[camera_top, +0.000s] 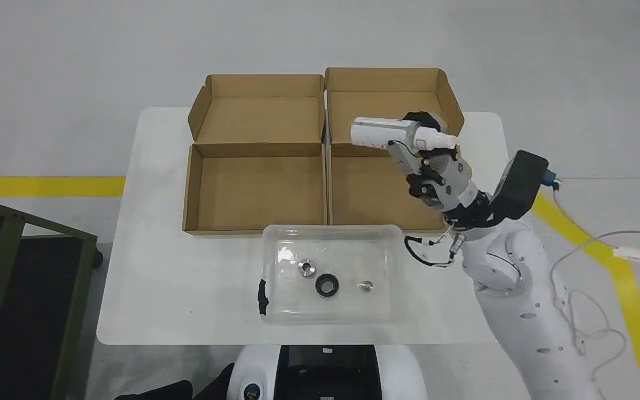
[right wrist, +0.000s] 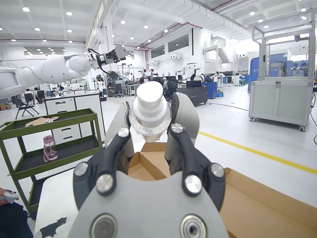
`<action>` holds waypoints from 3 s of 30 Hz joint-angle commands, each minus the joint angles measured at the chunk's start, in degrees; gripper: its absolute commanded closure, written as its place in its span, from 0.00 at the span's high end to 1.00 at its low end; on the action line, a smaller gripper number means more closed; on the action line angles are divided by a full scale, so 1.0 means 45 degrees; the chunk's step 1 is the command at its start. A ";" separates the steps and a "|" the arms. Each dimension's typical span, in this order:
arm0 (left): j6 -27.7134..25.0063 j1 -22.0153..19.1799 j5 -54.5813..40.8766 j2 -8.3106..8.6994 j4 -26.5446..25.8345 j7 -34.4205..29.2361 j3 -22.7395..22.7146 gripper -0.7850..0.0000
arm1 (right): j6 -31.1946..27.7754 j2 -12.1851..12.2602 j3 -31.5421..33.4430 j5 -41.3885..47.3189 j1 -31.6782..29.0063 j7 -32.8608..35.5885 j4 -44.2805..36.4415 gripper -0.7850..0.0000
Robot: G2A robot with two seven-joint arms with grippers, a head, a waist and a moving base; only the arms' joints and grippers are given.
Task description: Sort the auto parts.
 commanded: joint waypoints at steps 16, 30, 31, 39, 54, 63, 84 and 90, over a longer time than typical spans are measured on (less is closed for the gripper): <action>0.0000 0.0000 0.0000 0.0000 0.0000 0.0000 0.0000 1.00 | -0.0917 -0.0052 -0.0271 -0.0529 -0.0009 0.0767 0.0516 0.00; 0.0000 0.0000 0.0000 0.0000 0.0000 0.0000 0.0000 1.00 | -0.2920 0.0235 -0.0250 -0.1287 -0.0815 0.3515 0.2139 0.00; 0.0000 0.0000 0.0000 0.0000 0.0000 0.0000 0.0000 1.00 | -0.2987 0.0249 -0.0243 -0.1375 -0.0746 0.3658 0.2286 0.00; 0.0000 0.0000 0.0000 0.0000 0.0000 0.0000 0.0000 1.00 | -0.3306 0.0288 -0.0505 -0.2148 0.0084 0.4595 0.3680 0.00; 0.0000 0.0000 0.0000 0.0000 0.0000 0.0000 0.0000 1.00 | -0.2873 0.0089 -0.1652 -0.3728 0.2205 0.4528 0.5876 0.00; 0.0000 0.0000 0.0000 0.0000 0.0000 0.0000 0.0000 1.00 | -0.2678 -0.0100 -0.2434 -0.4288 0.3239 0.4315 0.7311 0.00; 0.0000 0.0000 0.0000 0.0000 0.0000 0.0000 0.0000 1.00 | -0.2443 -0.0094 -0.2544 -0.4975 0.3777 0.3890 0.7559 1.00; 0.0000 0.0000 0.0000 0.0000 0.0000 0.0000 0.0000 1.00 | -0.2445 0.0075 -0.1911 -0.4950 0.3496 0.3784 0.6330 1.00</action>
